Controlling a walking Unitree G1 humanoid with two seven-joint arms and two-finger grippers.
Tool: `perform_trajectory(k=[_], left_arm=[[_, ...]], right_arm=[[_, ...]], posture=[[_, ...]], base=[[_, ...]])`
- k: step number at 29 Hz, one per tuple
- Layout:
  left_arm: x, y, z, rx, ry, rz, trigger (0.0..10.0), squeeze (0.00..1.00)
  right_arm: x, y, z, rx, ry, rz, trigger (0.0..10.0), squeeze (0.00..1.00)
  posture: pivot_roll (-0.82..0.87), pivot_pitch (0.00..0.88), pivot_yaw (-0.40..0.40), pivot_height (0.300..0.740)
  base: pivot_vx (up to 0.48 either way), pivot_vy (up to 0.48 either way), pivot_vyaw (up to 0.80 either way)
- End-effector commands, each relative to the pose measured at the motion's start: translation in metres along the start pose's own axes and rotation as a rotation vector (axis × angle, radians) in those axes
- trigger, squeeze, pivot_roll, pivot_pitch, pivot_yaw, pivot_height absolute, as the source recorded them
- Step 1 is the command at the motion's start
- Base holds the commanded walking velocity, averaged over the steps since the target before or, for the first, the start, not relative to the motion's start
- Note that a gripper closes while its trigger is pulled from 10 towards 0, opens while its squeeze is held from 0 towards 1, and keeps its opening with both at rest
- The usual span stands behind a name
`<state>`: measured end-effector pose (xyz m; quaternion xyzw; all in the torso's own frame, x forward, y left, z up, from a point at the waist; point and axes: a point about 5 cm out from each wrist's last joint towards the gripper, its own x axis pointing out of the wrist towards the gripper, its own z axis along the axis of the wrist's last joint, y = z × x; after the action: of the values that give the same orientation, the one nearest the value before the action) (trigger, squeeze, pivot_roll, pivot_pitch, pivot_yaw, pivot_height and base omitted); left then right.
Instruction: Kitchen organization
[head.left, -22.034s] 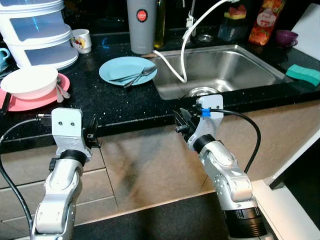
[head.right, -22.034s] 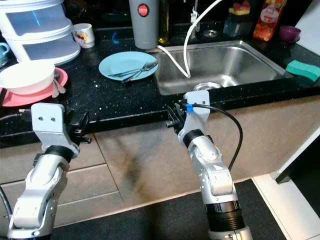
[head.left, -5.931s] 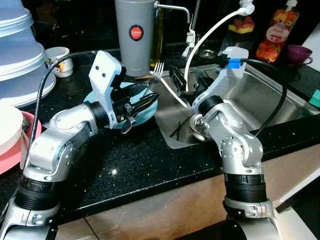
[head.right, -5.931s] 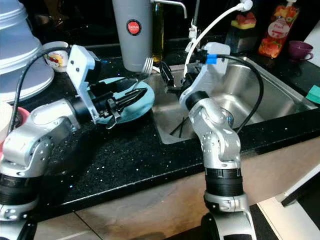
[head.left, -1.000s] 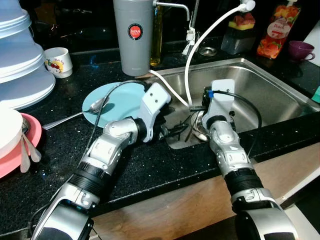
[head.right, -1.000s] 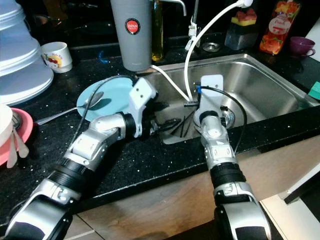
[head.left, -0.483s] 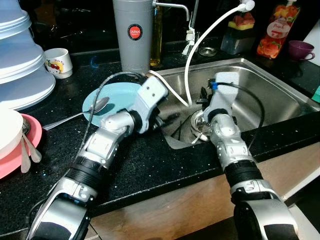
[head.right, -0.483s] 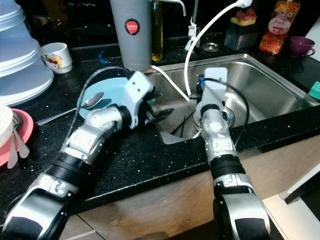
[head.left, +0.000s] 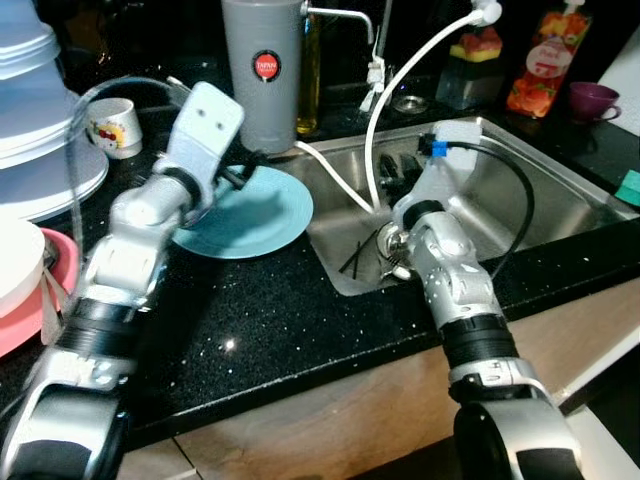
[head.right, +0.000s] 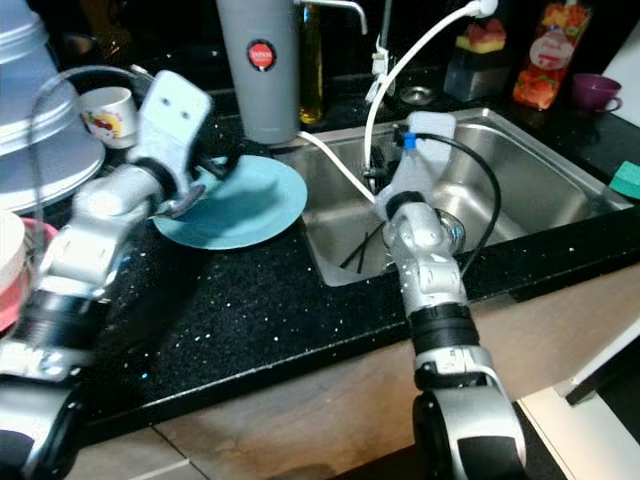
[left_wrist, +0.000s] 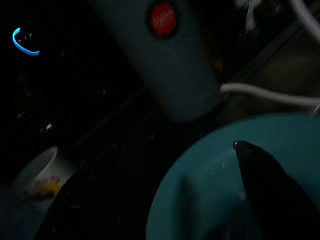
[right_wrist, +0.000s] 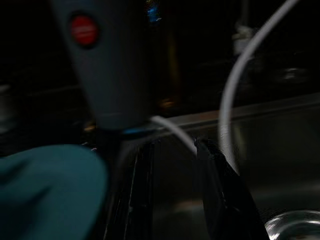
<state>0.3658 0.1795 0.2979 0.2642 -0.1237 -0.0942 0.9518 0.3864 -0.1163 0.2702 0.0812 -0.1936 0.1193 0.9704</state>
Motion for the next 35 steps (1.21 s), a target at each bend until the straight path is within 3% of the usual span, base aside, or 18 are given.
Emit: perform_trajectory(k=[1,3,9,19,23,31,35], left_arm=[[-0.007,0.011,-0.01,0.026,0.068,0.033,10.0,0.0],[-0.011,0.016,-0.019,0.026,0.113,0.032,10.0,0.0],[-0.011,0.011,-0.026,-0.007,0.118,-0.014,10.0,0.0],[-0.014,0.005,-0.044,-0.185,0.19,-0.077,10.0,0.0],[-0.017,0.005,-0.052,-0.207,0.238,-0.117,10.0,0.0],[-0.022,0.006,-0.064,-0.193,0.329,-0.15,10.0,0.0],[-0.024,0.012,-0.061,-0.114,0.326,-0.168,10.0,0.0]], right_arm=[[-0.003,0.009,-0.001,0.019,0.025,0.063,10.0,0.0],[-0.005,0.016,-0.002,0.022,0.038,0.101,10.0,0.0],[-0.007,0.02,-0.001,0.027,0.041,0.105,10.0,0.0],[-0.012,0.028,0.004,0.038,0.048,0.14,10.0,0.0],[-0.012,0.031,0.005,0.04,0.053,0.166,10.0,0.0],[-0.013,0.036,0.008,0.054,0.063,0.201,10.0,0.0],[-0.016,0.045,0.011,0.074,0.094,0.303,10.0,0.0]], posture=[[0.0,0.102,0.02,0.74],[0.0,0.103,0.02,0.74],[-0.01,0.101,0.028,0.74],[-0.01,0.101,0.032,0.74],[-0.01,0.101,0.032,0.74],[-0.01,0.102,0.034,0.74],[-0.01,0.102,0.034,0.74]], base=[[0.0,0.0,0.0],[0.0,0.0,0.0],[0.0,0.0,0.0],[0.0,0.0,0.0],[0.0,0.0,0.0],[0.0,0.0,0.0],[0.0,0.0,0.0]])
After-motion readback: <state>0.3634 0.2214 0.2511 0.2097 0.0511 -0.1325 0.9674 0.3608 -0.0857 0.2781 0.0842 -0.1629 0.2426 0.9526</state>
